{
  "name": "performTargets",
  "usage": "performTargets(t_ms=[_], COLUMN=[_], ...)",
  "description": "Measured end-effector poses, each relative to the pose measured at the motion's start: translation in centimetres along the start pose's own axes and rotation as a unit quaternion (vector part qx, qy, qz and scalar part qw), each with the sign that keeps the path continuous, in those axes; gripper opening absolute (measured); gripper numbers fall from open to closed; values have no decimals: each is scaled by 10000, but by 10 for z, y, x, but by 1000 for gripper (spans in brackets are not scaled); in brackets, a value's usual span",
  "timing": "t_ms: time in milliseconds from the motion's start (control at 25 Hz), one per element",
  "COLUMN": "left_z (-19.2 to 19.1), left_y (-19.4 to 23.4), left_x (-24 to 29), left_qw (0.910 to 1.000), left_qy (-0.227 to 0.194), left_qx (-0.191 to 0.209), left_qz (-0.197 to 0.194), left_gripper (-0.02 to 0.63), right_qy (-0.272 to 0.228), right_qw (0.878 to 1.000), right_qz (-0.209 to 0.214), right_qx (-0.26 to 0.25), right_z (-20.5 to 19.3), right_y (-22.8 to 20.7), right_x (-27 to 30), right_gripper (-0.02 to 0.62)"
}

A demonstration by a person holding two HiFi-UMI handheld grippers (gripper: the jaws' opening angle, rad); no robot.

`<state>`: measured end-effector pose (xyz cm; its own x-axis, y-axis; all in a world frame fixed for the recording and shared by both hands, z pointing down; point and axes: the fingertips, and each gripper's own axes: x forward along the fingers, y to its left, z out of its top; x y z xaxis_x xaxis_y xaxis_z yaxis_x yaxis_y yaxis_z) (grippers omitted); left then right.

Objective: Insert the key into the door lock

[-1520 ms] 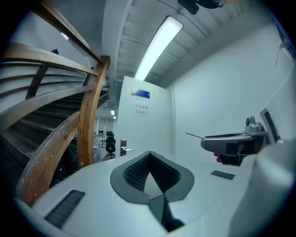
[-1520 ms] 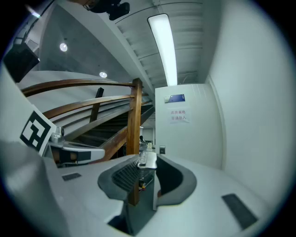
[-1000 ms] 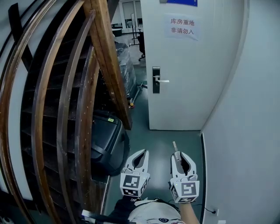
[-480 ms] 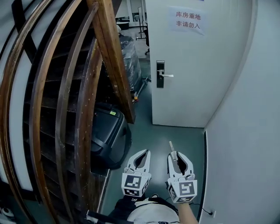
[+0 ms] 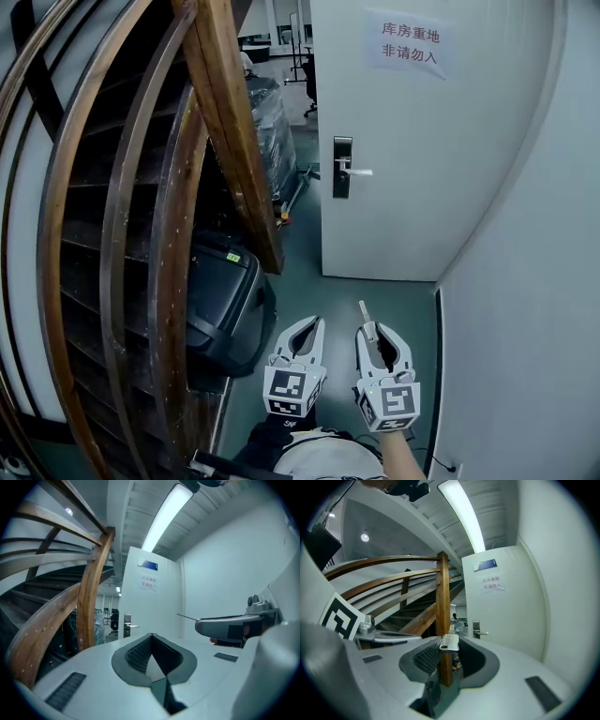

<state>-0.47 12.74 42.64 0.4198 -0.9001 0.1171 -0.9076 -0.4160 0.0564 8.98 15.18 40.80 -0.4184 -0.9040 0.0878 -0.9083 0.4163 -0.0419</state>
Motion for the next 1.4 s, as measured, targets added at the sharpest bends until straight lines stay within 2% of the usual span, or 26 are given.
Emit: performTargets(t_ms=[440, 720, 1000, 1160, 1400], left_z=[26, 20, -22, -52, -109], left_y=[109, 164, 187, 195, 216], left_x=[162, 236, 282, 311, 342], left_qw=[9994, 9990, 9987, 9985, 9978], left_qy=[15, 143, 462, 542, 581], left_qx=[153, 193, -91, -6, -248], left_qz=[-296, -388, -192, -39, 224], left_gripper=[3, 3, 3, 3, 3], right_qy=[152, 424, 809, 889, 917], right_qw=[9995, 9972, 9935, 9932, 9933], right_qz=[-293, -606, -798, -753, -693], right_qx=[-15, -67, 65, 46, -113], right_z=[11, -3, -47, -77, -126], right_y=[-39, -65, -101, -131, -166], right_x=[187, 279, 347, 388, 449], right_gripper=[118, 118, 118, 118, 118])
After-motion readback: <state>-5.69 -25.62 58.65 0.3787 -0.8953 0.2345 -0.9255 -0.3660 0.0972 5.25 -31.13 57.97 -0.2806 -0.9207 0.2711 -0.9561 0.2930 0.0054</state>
